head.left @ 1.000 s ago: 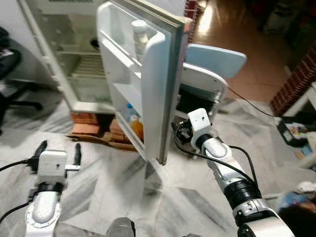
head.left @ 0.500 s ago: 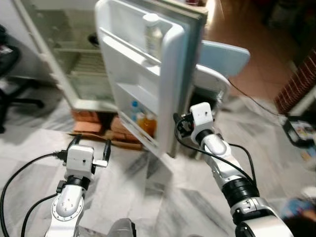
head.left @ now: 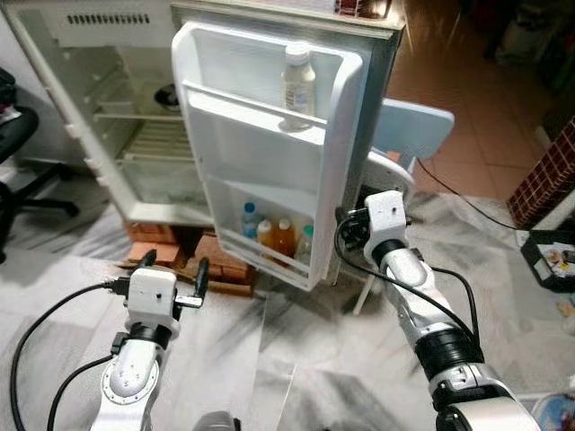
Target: Restocking fridge
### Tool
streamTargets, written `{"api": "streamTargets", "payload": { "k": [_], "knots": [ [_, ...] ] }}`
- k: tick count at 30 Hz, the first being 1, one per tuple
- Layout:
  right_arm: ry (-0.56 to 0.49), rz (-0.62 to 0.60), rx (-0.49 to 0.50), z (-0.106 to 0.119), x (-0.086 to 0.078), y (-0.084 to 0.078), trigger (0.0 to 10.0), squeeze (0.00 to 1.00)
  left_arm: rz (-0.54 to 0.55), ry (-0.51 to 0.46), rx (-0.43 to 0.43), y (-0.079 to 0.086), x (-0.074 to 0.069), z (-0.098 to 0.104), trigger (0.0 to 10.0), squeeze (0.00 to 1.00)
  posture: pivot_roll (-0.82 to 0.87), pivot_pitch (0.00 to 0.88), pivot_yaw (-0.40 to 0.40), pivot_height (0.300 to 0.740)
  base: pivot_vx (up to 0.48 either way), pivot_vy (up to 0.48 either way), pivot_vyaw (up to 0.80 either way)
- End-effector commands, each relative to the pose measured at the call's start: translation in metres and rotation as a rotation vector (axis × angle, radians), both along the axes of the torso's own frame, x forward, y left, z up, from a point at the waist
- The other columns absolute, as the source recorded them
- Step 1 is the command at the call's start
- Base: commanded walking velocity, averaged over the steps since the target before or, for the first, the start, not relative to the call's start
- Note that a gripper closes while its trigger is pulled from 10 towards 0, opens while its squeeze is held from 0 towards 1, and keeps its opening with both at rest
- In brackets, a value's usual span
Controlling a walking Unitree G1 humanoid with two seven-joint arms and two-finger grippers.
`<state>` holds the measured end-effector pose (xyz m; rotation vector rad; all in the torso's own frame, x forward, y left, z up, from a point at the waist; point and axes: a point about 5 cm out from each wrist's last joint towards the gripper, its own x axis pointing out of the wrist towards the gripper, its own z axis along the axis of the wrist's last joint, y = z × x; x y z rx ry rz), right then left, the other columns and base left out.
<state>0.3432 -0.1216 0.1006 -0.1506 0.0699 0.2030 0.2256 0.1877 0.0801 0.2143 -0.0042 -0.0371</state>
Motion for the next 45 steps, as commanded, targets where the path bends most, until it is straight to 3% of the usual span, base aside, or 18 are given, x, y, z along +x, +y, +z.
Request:
{"api": "streamTargets", "payload": {
  "k": [1, 6, 15, 16, 20, 21, 22, 26, 32, 39, 41, 43, 45],
  "knots": [
    [-0.005, 0.017, 0.0, 0.001, 0.001, 0.008, 10.0, 0.0, 0.051, 0.027, 0.034, 0.009, -0.003, -0.005, 10.0, 0.0, 0.05, 0.082, -0.007, 0.74, 0.0, 0.0, 0.0],
    [-0.024, 0.007, 0.008, 0.008, 0.008, 0.016, 10.0, 0.0, 0.174, 0.087, 0.037, 0.024, -0.014, -0.015, 10.0, 0.0, 0.06, 0.084, -0.007, 0.74, 0.0, 0.0, 0.0],
    [-0.009, 0.002, 0.117, 0.027, 0.026, 0.049, 10.0, 0.0, 0.208, 0.085, 0.047, 0.024, -0.019, -0.015, 10.0, 0.0, 0.09, 0.09, -0.022, 0.74, 0.0, 0.0, 0.0],
    [0.016, 0.001, 0.173, 0.032, 0.029, 0.058, 10.0, 0.0, 0.214, 0.083, 0.054, 0.024, -0.019, -0.014, 10.0, 0.0, 0.1, 0.09, -0.026, 0.74, 0.0, 0.0, 0.0],
    [0.021, 0.032, 0.233, 0.048, 0.035, 0.079, 10.0, 0.0, 0.225, 0.085, 0.059, 0.025, -0.02, -0.014, 10.0, 0.0, 0.11, 0.089, -0.035, 0.74, 0.0, 0.0, 0.0],
    [0.021, 0.032, 0.233, 0.048, 0.035, 0.079, 10.0, 0.0, 0.225, 0.085, 0.059, 0.025, -0.02, -0.014, 10.0, 0.0, 0.11, 0.089, -0.035, 0.74, 0.0, 0.0, 0.0],
    [0.004, 0.061, 0.244, 0.059, 0.038, 0.091, 10.0, 0.0, 0.232, 0.089, 0.062, 0.026, -0.021, -0.014, 10.0, 0.0, 0.11, 0.088, -0.039, 0.74, 0.0, 0.0, 0.0],
    [-0.035, 0.098, 0.219, 0.074, 0.039, 0.108, 10.0, 0.0, 0.247, 0.099, 0.066, 0.026, -0.023, -0.016, 10.0, 0.0, 0.13, 0.086, -0.048, 0.74, 0.0, 0.0, 0.0],
    [-0.02, 0.131, 0.235, 0.075, 0.039, 0.113, 10.0, 0.0, 0.26, 0.105, 0.065, 0.025, -0.026, -0.017, 10.0, 0.0, 0.13, 0.105, -0.059, 0.74, 0.0, 0.0, 0.0],
    [0.102, 0.27, 0.212, 0.038, 0.028, 0.101, 10.0, 0.0, 0.251, 0.115, 0.06, 0.02, -0.034, -0.016, 10.0, 0.0, 0.12, 0.132, -0.05, 0.74, 0.0, 0.0, 0.0],
    [0.18, 0.264, 0.132, 0.014, 0.024, 0.079, 10.0, 0.0, 0.25, 0.118, 0.068, 0.022, -0.036, -0.015, 10.0, 0.0, 0.12, 0.16, -0.043, 0.74, 0.0, 0.0, 0.0],
    [0.18, 0.264, 0.132, 0.014, 0.024, 0.079, 10.0, 0.0, 0.25, 0.118, 0.068, 0.022, -0.036, -0.015, 10.0, 0.0, 0.12, 0.16, -0.043, 0.74, 0.0, 0.0, 0.0],
    [0.191, 0.259, 0.111, 0.011, 0.025, 0.069, 10.0, 0.0, 0.249, 0.118, 0.073, 0.023, -0.039, -0.013, 10.0, 0.0, 0.12, 0.189, -0.035, 0.74, 0.0, 0.0, 0.0]
  ]
}}
